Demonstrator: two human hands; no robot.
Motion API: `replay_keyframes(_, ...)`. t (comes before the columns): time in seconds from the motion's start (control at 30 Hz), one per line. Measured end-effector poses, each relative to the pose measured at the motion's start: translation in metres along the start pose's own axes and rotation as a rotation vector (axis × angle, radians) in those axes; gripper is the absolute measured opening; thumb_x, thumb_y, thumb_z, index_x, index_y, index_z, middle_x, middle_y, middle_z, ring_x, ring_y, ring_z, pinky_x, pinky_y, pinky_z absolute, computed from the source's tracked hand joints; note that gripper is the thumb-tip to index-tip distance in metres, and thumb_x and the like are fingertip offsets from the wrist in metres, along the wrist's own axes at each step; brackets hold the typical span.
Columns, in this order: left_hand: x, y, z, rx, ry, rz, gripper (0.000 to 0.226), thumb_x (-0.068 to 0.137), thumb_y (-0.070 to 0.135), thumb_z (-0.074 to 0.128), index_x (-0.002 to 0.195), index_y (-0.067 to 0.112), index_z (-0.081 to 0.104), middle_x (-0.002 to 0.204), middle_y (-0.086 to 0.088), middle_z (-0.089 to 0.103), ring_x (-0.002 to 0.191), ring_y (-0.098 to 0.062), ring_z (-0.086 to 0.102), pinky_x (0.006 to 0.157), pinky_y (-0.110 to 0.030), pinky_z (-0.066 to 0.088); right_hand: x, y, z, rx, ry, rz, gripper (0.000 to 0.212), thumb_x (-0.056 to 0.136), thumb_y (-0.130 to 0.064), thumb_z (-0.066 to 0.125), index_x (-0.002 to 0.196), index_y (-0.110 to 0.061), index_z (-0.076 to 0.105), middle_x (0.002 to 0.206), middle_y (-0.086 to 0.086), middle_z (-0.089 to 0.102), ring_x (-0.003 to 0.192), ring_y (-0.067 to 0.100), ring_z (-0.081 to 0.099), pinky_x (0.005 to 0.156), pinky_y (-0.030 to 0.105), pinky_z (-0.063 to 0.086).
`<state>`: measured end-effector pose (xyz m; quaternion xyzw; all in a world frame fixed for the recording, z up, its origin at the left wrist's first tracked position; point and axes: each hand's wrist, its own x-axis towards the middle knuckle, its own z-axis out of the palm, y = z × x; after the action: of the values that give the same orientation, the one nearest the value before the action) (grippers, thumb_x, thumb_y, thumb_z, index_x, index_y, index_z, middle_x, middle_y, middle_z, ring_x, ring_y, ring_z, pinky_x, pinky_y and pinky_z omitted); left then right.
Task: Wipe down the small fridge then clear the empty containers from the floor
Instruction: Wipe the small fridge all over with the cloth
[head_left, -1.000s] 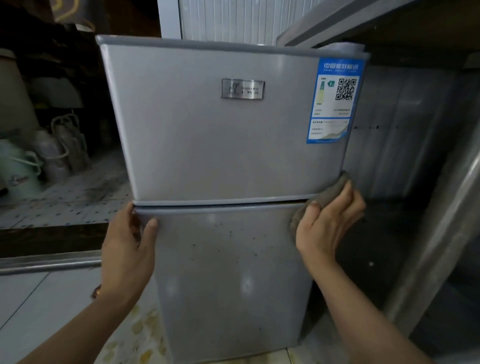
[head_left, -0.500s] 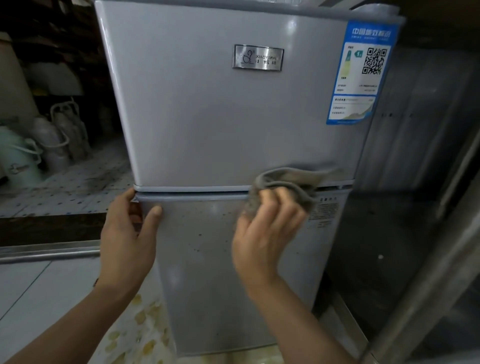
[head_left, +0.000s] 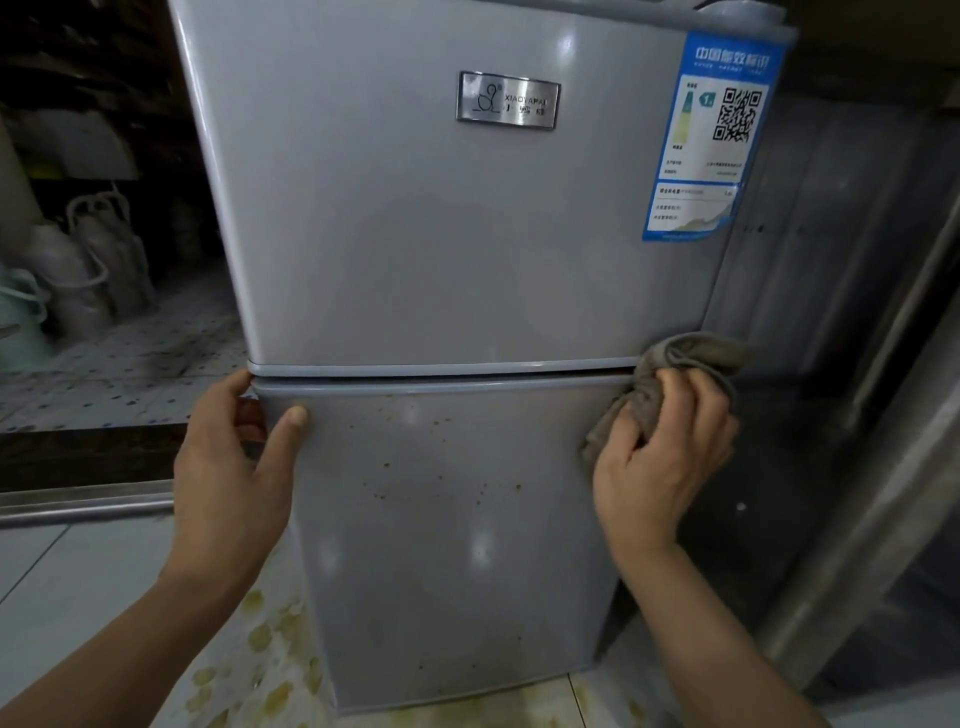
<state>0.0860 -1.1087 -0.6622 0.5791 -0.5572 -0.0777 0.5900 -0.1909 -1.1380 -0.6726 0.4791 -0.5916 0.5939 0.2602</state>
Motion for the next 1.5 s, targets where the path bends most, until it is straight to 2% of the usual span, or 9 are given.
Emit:
replay_keyframes(0.13, 0.000, 0.000, 0.001, 0.000, 0.005, 0.007, 0.049, 0.086, 0.038, 0.051, 0.131, 0.022, 0.041, 0.109, 0.003, 0.054, 0.096, -0.017, 0.055, 0.076, -0.033, 0.045, -0.015, -0.025, 0.000, -0.002, -0.045, -0.102, 0.042, 0.073, -0.018, 0.055, 0.115, -0.012, 0.056, 0.122, 0.010, 0.052, 0.096, 0.029, 0.044, 0.077, 0.036, 0.030)
replay_keyframes(0.3, -0.001, 0.000, -0.001, 0.019, -0.002, -0.008, 0.047, 0.088, 0.035, 0.053, 0.132, 0.026, 0.040, 0.107, 0.005, 0.054, 0.095, -0.016, 0.055, 0.076, -0.031, 0.045, -0.007, -0.008, -0.005, -0.061, -0.128, -0.316, 0.042, 0.073, -0.025, 0.057, 0.114, -0.019, 0.053, 0.119, 0.005, 0.048, 0.098, 0.029, 0.047, 0.089, 0.043, 0.033)
replay_keyframes(0.57, -0.001, 0.004, -0.001, 0.012, 0.021, -0.032, 0.046, 0.085, 0.039, 0.053, 0.128, 0.028, 0.042, 0.110, 0.000, 0.059, 0.095, -0.017, 0.058, 0.081, -0.038, 0.051, -0.017, -0.042, 0.001, 0.070, -0.082, 0.025, 0.038, 0.073, -0.006, 0.059, 0.111, -0.005, 0.056, 0.121, 0.018, 0.051, 0.103, 0.034, 0.046, 0.088, 0.043, 0.036)
replay_keyframes(0.83, 0.001, 0.005, -0.012, -0.031, -0.060, -0.021, 0.043, 0.091, 0.031, 0.051, 0.133, 0.030, 0.043, 0.108, 0.002, 0.058, 0.095, -0.014, 0.057, 0.084, -0.041, 0.052, -0.060, -0.139, 0.009, 0.075, -0.243, -0.319, 0.041, 0.072, -0.013, 0.065, 0.113, -0.015, 0.062, 0.120, 0.006, 0.048, 0.083, 0.030, 0.044, 0.072, 0.040, 0.037)
replay_keyframes(0.97, -0.004, -0.004, -0.030, -0.157, -0.188, -0.061, 0.043, 0.095, 0.015, 0.045, 0.135, 0.031, 0.046, 0.116, 0.012, 0.060, 0.105, -0.001, 0.057, 0.089, -0.025, 0.049, -0.050, -0.124, 0.002, 0.043, -0.310, -0.516, 0.050, 0.069, -0.021, 0.060, 0.119, -0.019, 0.058, 0.121, 0.003, 0.043, 0.088, 0.030, 0.046, 0.081, 0.042, 0.036)
replay_keyframes(1.07, -0.008, -0.009, -0.042, -0.201, -0.289, -0.057, 0.045, 0.094, 0.008, 0.046, 0.127, 0.037, 0.051, 0.111, 0.024, 0.062, 0.101, 0.007, 0.058, 0.079, -0.006, 0.047, -0.041, -0.086, -0.008, -0.037, -0.276, -0.401, 0.054, 0.070, -0.019, 0.060, 0.122, -0.017, 0.048, 0.125, 0.007, 0.038, 0.099, 0.033, 0.045, 0.085, 0.047, 0.037)
replay_keyframes(1.2, -0.003, -0.013, -0.047, -0.289, -0.327, -0.099, 0.043, 0.093, 0.002, 0.046, 0.126, 0.028, 0.056, 0.111, 0.015, 0.066, 0.102, 0.000, 0.062, 0.084, -0.012, 0.049, -0.048, -0.100, -0.001, 0.023, -0.194, -0.232, 0.046, 0.071, -0.011, 0.052, 0.116, -0.009, 0.052, 0.123, 0.013, 0.042, 0.099, 0.034, 0.041, 0.081, 0.047, 0.037)
replay_keyframes(1.4, -0.005, -0.017, -0.048, -0.437, -0.320, -0.182, 0.038, 0.092, 0.000, 0.046, 0.120, 0.023, 0.055, 0.114, 0.004, 0.066, 0.108, -0.005, 0.061, 0.098, -0.026, 0.047, -0.072, -0.179, 0.019, 0.055, -0.259, -0.500, 0.050, 0.065, -0.017, 0.066, 0.115, -0.015, 0.061, 0.121, 0.003, 0.043, 0.088, 0.028, 0.039, 0.074, 0.040, 0.031)
replay_keyframes(1.5, -0.006, -0.027, -0.053, -0.459, -0.297, -0.209, 0.038, 0.096, 0.006, 0.042, 0.121, 0.033, 0.047, 0.115, 0.007, 0.064, 0.102, 0.001, 0.062, 0.082, -0.018, 0.046, -0.074, -0.202, 0.026, 0.016, -0.250, -0.614, 0.043, 0.069, -0.019, 0.066, 0.112, -0.018, 0.063, 0.118, 0.002, 0.047, 0.088, 0.027, 0.039, 0.071, 0.039, 0.029)
